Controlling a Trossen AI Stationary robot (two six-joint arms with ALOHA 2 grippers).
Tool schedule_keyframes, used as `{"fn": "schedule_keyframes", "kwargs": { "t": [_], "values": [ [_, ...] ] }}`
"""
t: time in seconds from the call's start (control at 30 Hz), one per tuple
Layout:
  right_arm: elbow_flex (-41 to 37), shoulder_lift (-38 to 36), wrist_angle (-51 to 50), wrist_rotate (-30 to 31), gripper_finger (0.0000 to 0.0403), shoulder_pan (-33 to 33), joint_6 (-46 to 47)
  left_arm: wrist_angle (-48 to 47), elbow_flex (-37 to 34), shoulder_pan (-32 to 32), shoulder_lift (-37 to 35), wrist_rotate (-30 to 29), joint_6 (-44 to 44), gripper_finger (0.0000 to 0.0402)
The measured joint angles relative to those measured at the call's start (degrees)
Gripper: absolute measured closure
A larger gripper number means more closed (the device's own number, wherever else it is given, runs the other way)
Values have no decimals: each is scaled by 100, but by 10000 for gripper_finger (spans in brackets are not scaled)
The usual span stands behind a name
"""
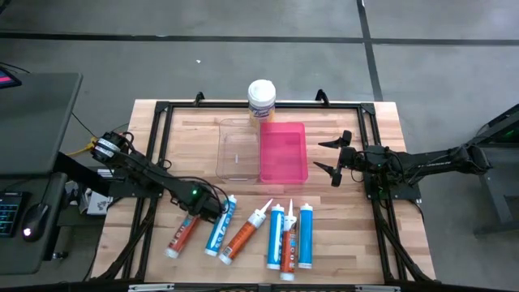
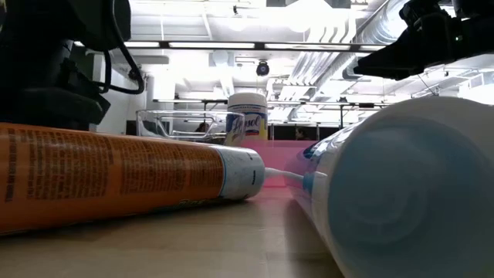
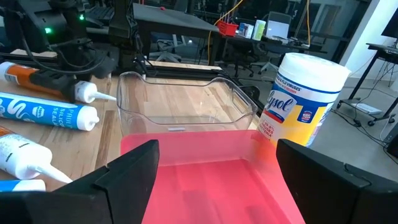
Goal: Pick & place silicon tubes, Sealant and Lysol wipes
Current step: Put the left orange sealant into the transparent container
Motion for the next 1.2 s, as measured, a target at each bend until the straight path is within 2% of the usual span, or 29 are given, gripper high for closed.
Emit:
{"fn": "schedule_keyframes", "kwargs": {
  "t": [0.43, 0.63, 0.83, 1.0, 1.2],
  "values": [
    [0, 0, 0, 2, 82, -2, 0, 165, -16, -519, -120, 44, 35, 203],
    [0, 0, 0, 0, 82, -2, -1, 132, -18, -901, -411, -186, -254, 204],
    [0, 0, 0, 2, 82, 0, -1, 61, -16, -1314, -1032, -973, -633, 204],
    [0, 0, -1, 2, 82, -1, -1, 101, -16, -1696, -1592, -2097, -749, 204],
    [0, -1, 0, 2, 82, 0, -1, 125, -7, -2136, -2250, -3439, -353, 204]
  ]
}}
